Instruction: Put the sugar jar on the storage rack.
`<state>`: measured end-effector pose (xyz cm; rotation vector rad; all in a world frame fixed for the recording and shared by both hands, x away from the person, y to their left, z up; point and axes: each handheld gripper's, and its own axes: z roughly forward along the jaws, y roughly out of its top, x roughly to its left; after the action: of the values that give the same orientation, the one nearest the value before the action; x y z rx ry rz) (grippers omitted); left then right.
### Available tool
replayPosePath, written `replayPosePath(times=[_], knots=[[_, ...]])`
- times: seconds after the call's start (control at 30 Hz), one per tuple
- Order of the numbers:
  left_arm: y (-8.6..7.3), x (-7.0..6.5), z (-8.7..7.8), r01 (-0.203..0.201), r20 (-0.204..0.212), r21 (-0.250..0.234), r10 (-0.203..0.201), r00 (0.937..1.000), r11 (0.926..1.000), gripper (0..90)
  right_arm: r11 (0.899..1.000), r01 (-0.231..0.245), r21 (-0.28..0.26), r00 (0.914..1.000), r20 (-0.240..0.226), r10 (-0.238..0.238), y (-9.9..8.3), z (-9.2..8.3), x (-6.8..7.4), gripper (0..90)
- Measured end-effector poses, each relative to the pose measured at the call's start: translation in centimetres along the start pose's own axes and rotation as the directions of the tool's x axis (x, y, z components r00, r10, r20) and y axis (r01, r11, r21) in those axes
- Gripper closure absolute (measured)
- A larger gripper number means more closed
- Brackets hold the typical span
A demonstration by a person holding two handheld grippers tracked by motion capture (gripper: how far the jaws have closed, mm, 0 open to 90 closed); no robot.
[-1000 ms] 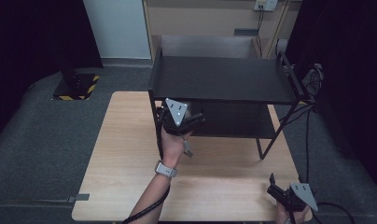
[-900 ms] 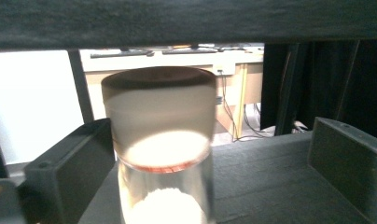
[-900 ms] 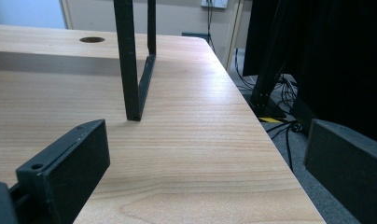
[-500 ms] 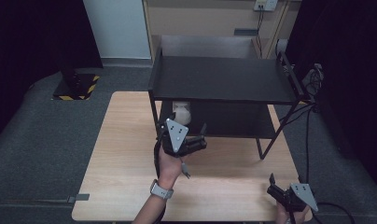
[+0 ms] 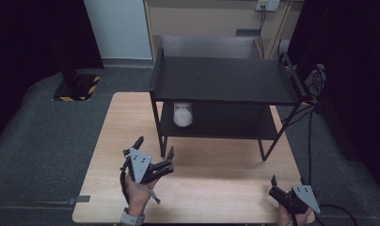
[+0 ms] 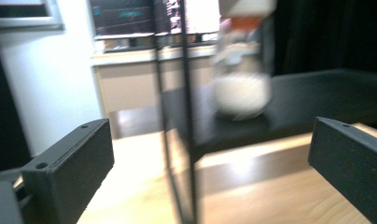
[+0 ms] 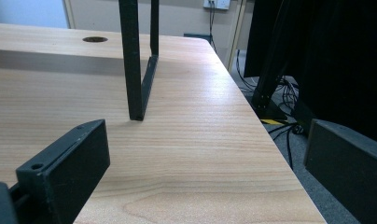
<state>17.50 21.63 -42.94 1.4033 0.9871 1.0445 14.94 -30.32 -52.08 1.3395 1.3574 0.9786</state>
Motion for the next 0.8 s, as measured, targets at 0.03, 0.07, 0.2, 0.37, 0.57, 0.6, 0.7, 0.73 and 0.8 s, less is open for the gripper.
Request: replayPosePath(times=[0.03, 0.07, 0.2, 0.37, 0.57, 0.6, 0.7, 0.73, 0.8], knots=[[-0.5, 0.5, -0.3, 0.003, -0.011, 0.01, -0.003, 0.9999, 0.9999, 0.0, 1.0, 0.002, 0.001, 1.0, 0.0, -0.002, 0.0, 0.0, 0.0, 0.7], [-1.0, 1.1, -0.6, 0.01, -0.023, 0.024, -0.009, 0.9997, 0.9997, 0.0, 1.0, 0.004, 0.001, 1.0, 0.001, -0.004, 0.0, 0.0, 0.0, 0.7], [-2.6, 2.8, -1.3, 0.033, -0.079, 0.077, -0.026, 0.9965, 0.9965, 0.0, 1.0, 0.011, 0.006, 0.9999, 0.004, -0.011, 0.1, 0.1, 0.1, 0.7], [-4.4, 4.6, -1.5, 0.072, -0.146, 0.126, -0.053, 0.9878, 0.9895, 0.0, 1.0, 0.011, 0.006, 0.9999, 0.005, -0.011, 0.1, 0.1, 0.1, 0.7], [-5.7, 6.3, -1.4, 0.085, -0.19, 0.167, -0.052, 0.9805, 0.9823, 0.0, 1.0, 0.025, 0.007, 0.9997, 0.004, -0.025, 0.1, 0.1, 0.2, 0.7], [-5.9, 6.5, -1.4, 0.085, -0.194, 0.174, -0.05, 0.9797, 0.9811, 0.0, 1.0, 0.027, 0.007, 0.9996, 0.004, -0.027, 0.1, 0.1, 0.2, 0.7], [-6.5, 7.1, -1.2, 0.094, -0.209, 0.189, -0.053, 0.9765, 0.9776, 0.0, 0.999, 0.034, 0.005, 0.9994, -0.001, -0.034, 0.0, 0.1, 0.2, 0.7], [-6.7, 7.3, -1.2, 0.1, -0.212, 0.192, -0.058, 0.9754, 0.9763, 0.0, 0.999, 0.037, 0.005, 0.9993, -0.002, -0.037, 0.0, 0.1, 0.2, 0.7], [-7.1, 7.5, -1.1, 0.106, -0.221, 0.201, -0.06, 0.9734, 0.9738, 0.0, 0.999, 0.042, 0.005, 0.9991, -0.004, -0.042, 0.0, 0.1, 0.2, 0.7]])
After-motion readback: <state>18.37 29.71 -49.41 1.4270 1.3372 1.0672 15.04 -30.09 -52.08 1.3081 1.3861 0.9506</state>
